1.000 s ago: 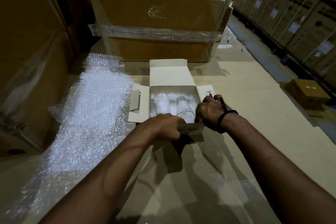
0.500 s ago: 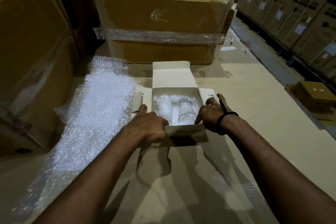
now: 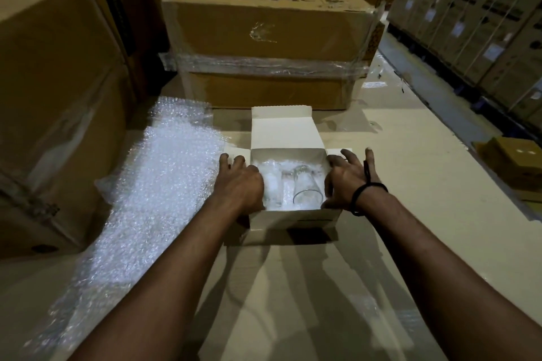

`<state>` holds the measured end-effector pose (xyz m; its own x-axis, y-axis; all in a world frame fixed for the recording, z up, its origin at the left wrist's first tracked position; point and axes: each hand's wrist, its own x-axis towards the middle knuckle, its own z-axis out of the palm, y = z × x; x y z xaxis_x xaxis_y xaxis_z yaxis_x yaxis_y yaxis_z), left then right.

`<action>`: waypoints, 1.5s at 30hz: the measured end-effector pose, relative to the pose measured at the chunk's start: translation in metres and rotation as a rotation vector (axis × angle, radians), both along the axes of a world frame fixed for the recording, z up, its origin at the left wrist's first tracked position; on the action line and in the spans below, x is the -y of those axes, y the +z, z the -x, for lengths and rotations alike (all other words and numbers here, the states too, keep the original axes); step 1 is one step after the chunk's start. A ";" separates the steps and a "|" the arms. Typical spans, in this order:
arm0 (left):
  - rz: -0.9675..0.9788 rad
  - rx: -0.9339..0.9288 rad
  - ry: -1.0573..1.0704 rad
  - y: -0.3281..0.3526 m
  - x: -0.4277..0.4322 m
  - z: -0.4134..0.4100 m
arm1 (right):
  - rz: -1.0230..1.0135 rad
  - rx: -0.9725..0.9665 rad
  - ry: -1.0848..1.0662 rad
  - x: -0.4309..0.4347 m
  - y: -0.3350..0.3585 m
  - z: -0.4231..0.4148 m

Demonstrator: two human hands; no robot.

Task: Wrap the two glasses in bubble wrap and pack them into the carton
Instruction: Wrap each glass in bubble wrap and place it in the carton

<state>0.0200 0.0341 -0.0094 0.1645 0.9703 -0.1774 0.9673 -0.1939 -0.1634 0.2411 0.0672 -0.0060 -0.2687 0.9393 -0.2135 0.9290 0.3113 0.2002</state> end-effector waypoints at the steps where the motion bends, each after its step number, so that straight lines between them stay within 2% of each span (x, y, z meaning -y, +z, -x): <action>1: -0.002 -0.027 0.005 0.000 -0.002 -0.003 | -0.002 0.005 -0.005 -0.002 -0.003 0.001; 5: -0.032 -0.103 0.033 -0.002 -0.009 -0.010 | -0.011 0.043 0.005 -0.008 -0.010 0.003; 10: -0.090 -0.050 0.133 -0.001 -0.010 -0.012 | -0.087 0.082 0.014 -0.015 -0.005 -0.001; 18: 0.016 -0.155 0.229 -0.008 -0.016 -0.036 | 0.000 0.183 -0.016 -0.018 -0.016 0.013; 22: 0.029 -0.088 0.206 -0.001 -0.015 -0.031 | 0.005 0.139 -0.018 -0.018 -0.011 0.011; 28: 0.046 -0.025 0.031 0.010 -0.009 0.006 | -0.026 0.064 0.030 -0.016 0.006 -0.005; 33: 0.142 -0.007 0.006 -0.001 0.002 0.008 | 0.032 0.176 0.074 -0.017 -0.005 0.000; 36: 0.143 0.036 0.017 -0.004 0.003 0.010 | 0.069 0.160 0.051 -0.018 -0.014 0.003; 40: 0.006 0.207 -0.008 -0.006 0.013 0.015 | 0.032 0.056 0.027 -0.008 -0.003 -0.001; 43: -0.275 0.522 0.008 -0.024 0.032 0.031 | -0.078 -0.144 0.020 0.008 0.006 -0.005; 45: -0.507 0.701 0.060 -0.037 0.050 0.045 | -0.224 -0.376 0.077 0.024 0.001 0.003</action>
